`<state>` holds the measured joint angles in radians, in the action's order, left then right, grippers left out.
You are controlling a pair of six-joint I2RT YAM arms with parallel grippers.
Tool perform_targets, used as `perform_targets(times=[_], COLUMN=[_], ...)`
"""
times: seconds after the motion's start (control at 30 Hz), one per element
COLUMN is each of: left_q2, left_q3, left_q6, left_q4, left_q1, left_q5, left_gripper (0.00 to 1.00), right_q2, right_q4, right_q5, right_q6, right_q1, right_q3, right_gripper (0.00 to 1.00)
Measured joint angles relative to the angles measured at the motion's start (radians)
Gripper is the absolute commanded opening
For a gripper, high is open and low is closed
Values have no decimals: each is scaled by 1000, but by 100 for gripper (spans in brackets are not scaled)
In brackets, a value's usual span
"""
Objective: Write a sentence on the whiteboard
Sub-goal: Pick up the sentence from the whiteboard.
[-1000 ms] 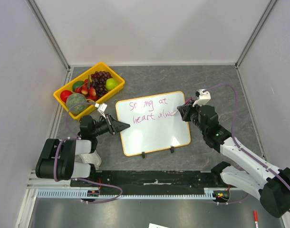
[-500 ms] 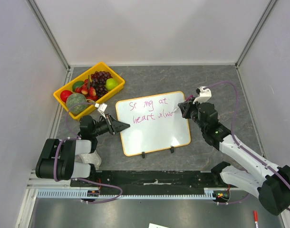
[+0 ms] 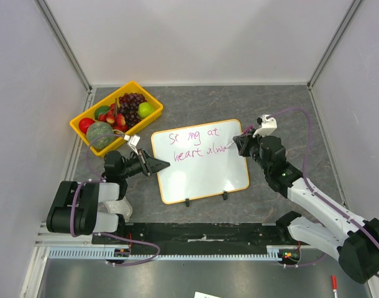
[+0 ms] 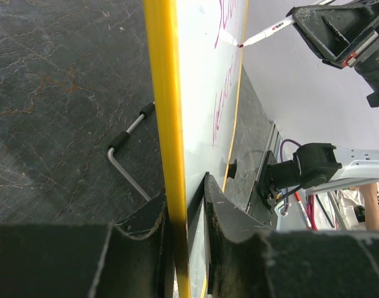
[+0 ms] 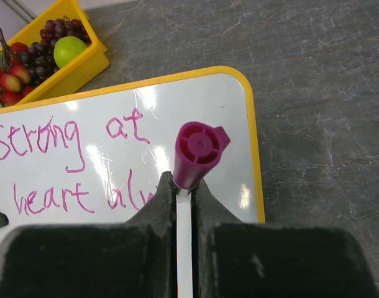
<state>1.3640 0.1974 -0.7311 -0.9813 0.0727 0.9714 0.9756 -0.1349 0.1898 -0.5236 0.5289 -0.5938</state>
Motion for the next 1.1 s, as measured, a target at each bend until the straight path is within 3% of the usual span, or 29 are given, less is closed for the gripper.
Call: perform_targets(times=[1.1], left_q2=[2], left_q3=[2], left_q6=[0], left_q4=[0], left_q1=[0], left_q5=[2], left_gripper=[2], right_q2=[-55], right_q4=[52], right_q5=[31], right_q6=[11], right_q1=[-3], right_q3=[-11], right_gripper=[0])
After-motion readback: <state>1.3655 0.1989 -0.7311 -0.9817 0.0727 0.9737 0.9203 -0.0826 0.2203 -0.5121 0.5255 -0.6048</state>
